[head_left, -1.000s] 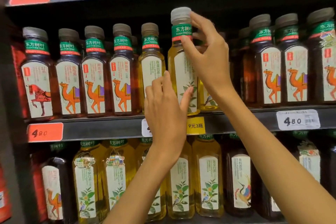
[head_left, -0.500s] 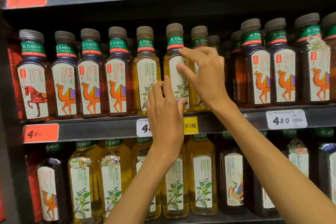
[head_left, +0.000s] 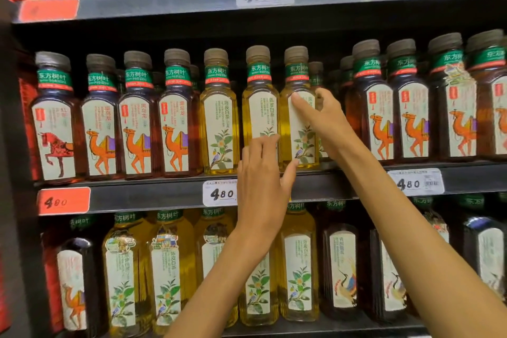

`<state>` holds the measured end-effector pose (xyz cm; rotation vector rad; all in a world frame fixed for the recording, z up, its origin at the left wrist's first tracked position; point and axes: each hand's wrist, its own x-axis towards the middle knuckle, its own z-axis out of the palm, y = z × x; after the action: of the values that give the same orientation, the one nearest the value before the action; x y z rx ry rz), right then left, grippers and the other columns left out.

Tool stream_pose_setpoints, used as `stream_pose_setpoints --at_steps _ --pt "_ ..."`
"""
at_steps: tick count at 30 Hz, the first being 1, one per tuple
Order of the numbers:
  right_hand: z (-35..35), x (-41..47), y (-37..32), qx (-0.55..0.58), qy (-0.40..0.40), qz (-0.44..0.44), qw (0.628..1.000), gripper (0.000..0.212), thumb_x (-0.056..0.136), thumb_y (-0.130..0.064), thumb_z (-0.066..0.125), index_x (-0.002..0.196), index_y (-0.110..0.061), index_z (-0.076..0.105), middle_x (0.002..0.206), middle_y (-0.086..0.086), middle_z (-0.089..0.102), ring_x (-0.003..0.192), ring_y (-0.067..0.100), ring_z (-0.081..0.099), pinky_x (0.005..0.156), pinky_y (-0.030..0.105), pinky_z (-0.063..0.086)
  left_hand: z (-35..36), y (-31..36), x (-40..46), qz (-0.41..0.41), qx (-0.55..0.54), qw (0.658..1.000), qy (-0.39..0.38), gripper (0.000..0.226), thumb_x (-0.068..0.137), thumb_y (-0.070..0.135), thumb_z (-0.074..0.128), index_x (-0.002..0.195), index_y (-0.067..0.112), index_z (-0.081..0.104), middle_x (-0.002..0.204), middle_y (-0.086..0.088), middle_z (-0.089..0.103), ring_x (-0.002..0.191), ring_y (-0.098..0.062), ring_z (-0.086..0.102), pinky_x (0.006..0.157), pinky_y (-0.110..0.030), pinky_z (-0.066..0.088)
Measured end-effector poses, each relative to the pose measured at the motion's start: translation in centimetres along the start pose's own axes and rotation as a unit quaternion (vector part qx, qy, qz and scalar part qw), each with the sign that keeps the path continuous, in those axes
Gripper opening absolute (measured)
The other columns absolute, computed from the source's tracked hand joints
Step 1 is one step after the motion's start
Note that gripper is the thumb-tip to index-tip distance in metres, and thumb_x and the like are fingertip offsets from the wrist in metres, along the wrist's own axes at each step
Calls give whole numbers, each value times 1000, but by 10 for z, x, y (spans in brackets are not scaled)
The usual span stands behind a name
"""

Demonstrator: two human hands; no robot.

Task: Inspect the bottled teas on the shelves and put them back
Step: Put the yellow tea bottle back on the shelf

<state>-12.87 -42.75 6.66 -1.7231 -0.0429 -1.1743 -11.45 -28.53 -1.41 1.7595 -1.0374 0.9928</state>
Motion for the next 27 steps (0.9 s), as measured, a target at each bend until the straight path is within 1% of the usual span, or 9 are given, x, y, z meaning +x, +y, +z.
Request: stream_pose_setpoints --at_steps 5,8,11,13,15,18,21,24,27 --pt "-8 -30 -21 155 -37 4 987 50 89 -31 65 132 -13 47 110 10 69 92 20 71 74 32 58 -3 4 -8 -39 -127 990 -51 76 77 64 51 139 22 40 138 7 45 129 -8 39 108 -34 37" --pt "-9 -53 -40 196 -56 -11 979 46 90 -29 64 130 -12 50 102 6 72 90 20 72 69 29 57 -6 11 -15 -93 -214 969 -75 90 70 71 54 145 28 30 143 12 41 129 -4 40 108 -33 39" --pt "-9 -74 -51 242 -83 13 967 40 90 -30 64 124 -12 54 96 6 74 90 21 72 68 29 57 -11 22 -21 -120 -270 950 -97 92 71 63 68 145 32 23 137 13 47 123 -4 49 102 -32 46" --pt "-10 -86 -51 258 -108 39 959 38 89 -33 64 121 -13 57 97 7 73 91 23 72 71 31 58 -15 27 -29 -123 -296 943 -92 87 71 52 73 141 33 26 121 24 54 109 8 54 91 -16 48" --pt "-13 -94 -48 250 -138 53 957 34 90 -36 61 117 -16 61 98 7 73 92 21 71 74 31 58 -20 29 -42 -135 -332 928 -104 74 74 42 75 132 38 31 103 31 60 97 16 56 74 -1 45" --pt "-19 -101 -44 254 -174 84 948 35 85 -49 54 101 -21 68 96 5 73 90 17 70 76 29 57 -29 28 -71 -178 -416 875 -173 60 75 39 76 124 43 41 100 35 63 92 15 60 66 1 44" --pt "-21 -108 -36 305 -188 131 924 41 85 -47 50 105 -13 65 91 7 72 83 18 70 75 30 58 -35 24 -107 -223 -467 820 -243 63 61 52 74 119 47 49 103 27 67 93 9 63 68 -5 49" --pt "-17 -123 -26 324 -213 151 909 41 83 -41 52 109 -10 57 81 3 69 71 16 69 68 28 58 -37 20 -135 -288 -491 777 -268 58 53 54 76 106 52 55 102 24 70 92 5 66 70 -12 52" --pt "-11 -140 -13 297 -191 163 921 37 86 -40 57 107 -9 57 77 3 66 69 18 68 68 31 56 -38 18 -148 -363 -533 720 -255 67 55 59 79 116 40 59 110 10 72 102 -8 67 78 -23 55"
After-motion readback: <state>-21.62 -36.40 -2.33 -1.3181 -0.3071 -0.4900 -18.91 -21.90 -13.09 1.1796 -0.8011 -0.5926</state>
